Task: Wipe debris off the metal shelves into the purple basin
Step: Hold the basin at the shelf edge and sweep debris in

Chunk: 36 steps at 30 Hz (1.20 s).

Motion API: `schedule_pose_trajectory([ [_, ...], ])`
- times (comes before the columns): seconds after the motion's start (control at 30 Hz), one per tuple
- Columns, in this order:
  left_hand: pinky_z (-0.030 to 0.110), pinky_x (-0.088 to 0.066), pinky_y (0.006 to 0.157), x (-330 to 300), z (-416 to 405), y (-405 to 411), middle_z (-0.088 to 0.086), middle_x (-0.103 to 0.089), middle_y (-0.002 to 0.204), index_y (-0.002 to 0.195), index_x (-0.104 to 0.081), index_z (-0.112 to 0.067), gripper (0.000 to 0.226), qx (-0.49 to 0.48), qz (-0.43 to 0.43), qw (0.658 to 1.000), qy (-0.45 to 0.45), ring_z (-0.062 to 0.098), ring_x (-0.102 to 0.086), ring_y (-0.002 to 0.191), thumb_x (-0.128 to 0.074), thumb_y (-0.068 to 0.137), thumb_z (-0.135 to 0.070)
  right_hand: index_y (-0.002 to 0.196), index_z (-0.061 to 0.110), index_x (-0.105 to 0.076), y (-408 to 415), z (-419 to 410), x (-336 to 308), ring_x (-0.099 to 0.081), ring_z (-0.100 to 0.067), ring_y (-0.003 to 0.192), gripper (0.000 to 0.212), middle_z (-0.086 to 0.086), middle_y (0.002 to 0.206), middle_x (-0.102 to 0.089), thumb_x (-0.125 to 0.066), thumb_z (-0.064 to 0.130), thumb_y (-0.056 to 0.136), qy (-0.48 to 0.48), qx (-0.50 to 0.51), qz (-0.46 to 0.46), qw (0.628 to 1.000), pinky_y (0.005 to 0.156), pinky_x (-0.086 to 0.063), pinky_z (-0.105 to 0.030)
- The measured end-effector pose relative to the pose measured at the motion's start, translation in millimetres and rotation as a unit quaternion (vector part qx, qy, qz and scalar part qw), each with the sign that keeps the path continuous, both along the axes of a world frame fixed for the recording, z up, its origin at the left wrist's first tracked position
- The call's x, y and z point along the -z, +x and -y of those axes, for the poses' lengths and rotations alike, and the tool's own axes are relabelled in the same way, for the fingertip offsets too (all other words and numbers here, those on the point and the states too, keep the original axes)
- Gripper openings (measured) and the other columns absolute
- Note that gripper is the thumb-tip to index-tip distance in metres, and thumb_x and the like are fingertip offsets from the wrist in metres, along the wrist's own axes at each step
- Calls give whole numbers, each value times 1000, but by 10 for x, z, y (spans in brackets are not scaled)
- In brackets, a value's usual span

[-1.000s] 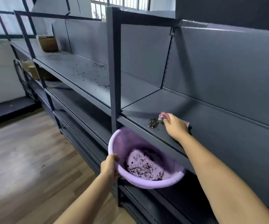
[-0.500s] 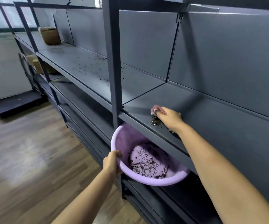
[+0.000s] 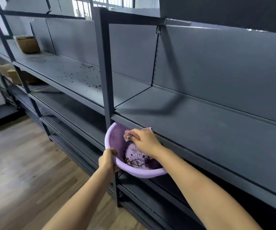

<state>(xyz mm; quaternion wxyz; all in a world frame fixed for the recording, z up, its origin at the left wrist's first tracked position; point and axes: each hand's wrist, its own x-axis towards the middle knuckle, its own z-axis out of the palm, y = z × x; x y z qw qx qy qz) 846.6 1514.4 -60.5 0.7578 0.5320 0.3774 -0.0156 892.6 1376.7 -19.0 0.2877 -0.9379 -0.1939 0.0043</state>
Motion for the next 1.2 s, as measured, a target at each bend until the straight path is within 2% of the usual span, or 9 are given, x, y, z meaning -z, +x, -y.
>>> schedule_pose_trajectory([
  [0.13,44,-54,71,-47,-34,-84,16,-58,75,78,-54,-2,6,11,7,1000,3,30,-55,61,-49,75,-2,124,26,-57,-314,-98,1,-54,-28,112,29,-3,121,-64,-44,23,98,-22,-22,13,999,94,-38,-35],
  [0.33,30,-44,51,-95,-30,-117,14,-53,70,77,-52,-1,4,17,18,1000,-2,27,-50,56,-48,76,0,127,25,-55,-325,27,-277,-55,-29,115,32,-4,125,-62,-47,21,96,-22,22,48,998,91,-40,-33],
  [0.43,30,-45,51,-99,-7,-95,14,-53,71,80,-52,-2,5,28,20,999,-11,28,-51,56,-49,77,-1,127,25,-55,-176,159,-436,-55,-28,114,34,-5,124,-63,-46,18,95,-3,80,68,995,91,-39,-32],
  [0.57,30,-47,52,-65,0,1,15,-54,69,89,-55,2,16,35,21,999,-13,28,-51,53,-50,75,-2,115,30,-58,104,332,-515,-60,-26,108,27,1,113,-68,-44,26,92,72,135,62,986,94,-45,-41],
  [0.67,30,-46,51,-50,6,81,15,-55,69,87,-55,1,14,35,21,999,-15,28,-51,54,-50,74,-2,116,29,-58,242,468,-502,-59,-25,112,25,2,117,-66,-45,28,95,68,170,65,981,97,-43,-44],
  [0.8,30,-46,50,-23,-23,179,15,-55,71,83,-54,0,10,35,16,999,-13,28,-51,55,-51,74,-2,128,29,-53,289,524,-232,-58,-23,113,32,-1,128,-60,-42,34,98,-32,160,2,987,91,-46,-32],
  [0.87,30,-47,49,-17,-57,219,15,-55,72,82,-54,0,9,35,13,999,-9,28,-52,55,-51,75,-2,139,23,-45,333,517,-101,-39,-17,134,41,1,146,-43,-41,34,99,-89,147,24,985,107,-30,-27],
  [0.97,30,-48,49,-7,-110,269,17,-57,77,84,-53,0,10,31,14,999,-1,29,-53,55,-51,75,-2,143,22,-39,410,510,-88,-25,-13,142,45,6,152,-32,-40,34,100,-95,133,39,986,114,-19,-26],
  [1.2,33,-49,55,12,-130,284,18,-58,77,82,-52,0,9,20,21,1000,-1,29,-53,56,-51,73,-2,143,24,-39,404,461,-94,-27,-11,141,43,7,151,-34,-41,31,100,-113,112,53,986,112,-21,-25],
])
